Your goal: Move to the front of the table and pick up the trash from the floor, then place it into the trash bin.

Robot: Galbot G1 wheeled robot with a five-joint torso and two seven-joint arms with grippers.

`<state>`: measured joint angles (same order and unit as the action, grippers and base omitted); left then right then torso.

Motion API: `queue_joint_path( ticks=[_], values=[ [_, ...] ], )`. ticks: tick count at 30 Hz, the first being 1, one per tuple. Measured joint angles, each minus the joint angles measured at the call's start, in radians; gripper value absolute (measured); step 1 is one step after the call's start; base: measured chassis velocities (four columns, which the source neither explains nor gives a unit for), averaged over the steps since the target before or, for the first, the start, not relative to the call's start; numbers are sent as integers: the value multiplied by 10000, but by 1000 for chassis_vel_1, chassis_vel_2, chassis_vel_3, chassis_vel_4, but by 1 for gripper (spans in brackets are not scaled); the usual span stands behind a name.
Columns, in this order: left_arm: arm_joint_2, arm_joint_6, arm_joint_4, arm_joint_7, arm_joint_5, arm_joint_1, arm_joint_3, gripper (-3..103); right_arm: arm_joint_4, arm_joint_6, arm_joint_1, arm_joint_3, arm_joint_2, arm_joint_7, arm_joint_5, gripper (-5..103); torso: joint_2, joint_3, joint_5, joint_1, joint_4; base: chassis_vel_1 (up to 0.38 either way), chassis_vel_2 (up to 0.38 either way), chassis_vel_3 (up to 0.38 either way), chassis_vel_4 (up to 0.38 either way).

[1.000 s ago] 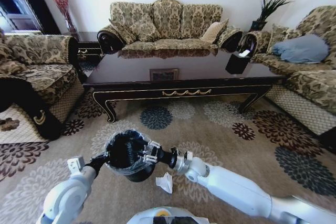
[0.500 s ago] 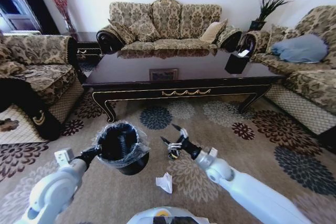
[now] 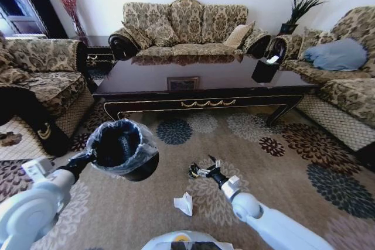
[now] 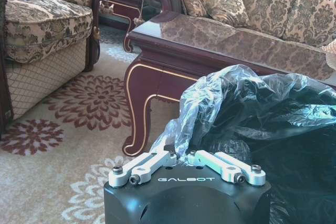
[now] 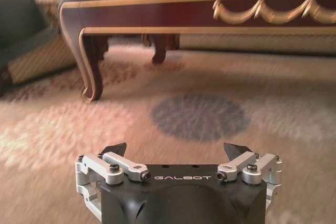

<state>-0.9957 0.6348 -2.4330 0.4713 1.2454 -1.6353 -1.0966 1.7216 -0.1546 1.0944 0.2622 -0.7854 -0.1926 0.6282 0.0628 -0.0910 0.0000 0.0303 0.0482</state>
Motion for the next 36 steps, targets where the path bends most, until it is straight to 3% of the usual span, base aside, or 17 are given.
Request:
queue_joint_path(
  ticks=[3,4,13,18,21,22,24,26,27,28,36],
  values=[
    [-76,0,-20,6,-24,-23,58,3,-773,-301,-177,665,-122,968,-519,100,0,0,-1,0,0,0,0,0,0],
    [-76,0,-20,6,-24,-23,58,3,-773,-301,-177,665,-122,968,-519,100,0,0,-1,0,0,0,0,0,0],
    [-246,6,127,6,-294,39,559,3,-3114,-1622,-894,1737,-747,3129,-2915,100,0,0,0,0,1,0,0,0,0],
    [-314,8,176,-1,-398,66,715,3,-3829,-2203,-1262,1880,-871,4051,-3213,100,0,0,0,0,1,0,0,0,0],
    [-358,10,240,-12,-500,93,829,3,-4493,-2947,-1574,1830,-1003,5543,-3096,100,0,0,0,0,1,0,0,0,0],
    [-358,10,240,-12,-500,93,829,3,-4493,-2947,-1574,1830,-1003,5543,-3096,100,0,0,0,0,1,0,0,0,0],
    [-357,13,265,-20,-529,95,854,3,-4900,-3358,-1767,1717,-1099,6790,-2979,100,0,-1,-1,0,1,0,0,0,0],
    [-352,15,271,-23,-529,99,857,3,-5047,-3479,-1832,1664,-1141,7168,-2994,100,0,-1,-1,0,0,0,0,0,0],
    [-336,17,281,-27,-529,105,858,3,-5293,-3614,-1927,1581,-1216,7629,-3117,100,0,-1,-1,0,0,0,0,0,0],
    [-323,20,291,-31,-535,99,870,3,-6171,-3990,-2132,1379,-1513,8105,-3873,100,0,0,-1,0,1,0,0,0,0],
    [-293,24,303,-36,-561,39,868,3,-7476,-4349,-2422,1150,-2066,8545,-4687,101,0,-1,0,0,1,0,0,0,0]
  ],
)
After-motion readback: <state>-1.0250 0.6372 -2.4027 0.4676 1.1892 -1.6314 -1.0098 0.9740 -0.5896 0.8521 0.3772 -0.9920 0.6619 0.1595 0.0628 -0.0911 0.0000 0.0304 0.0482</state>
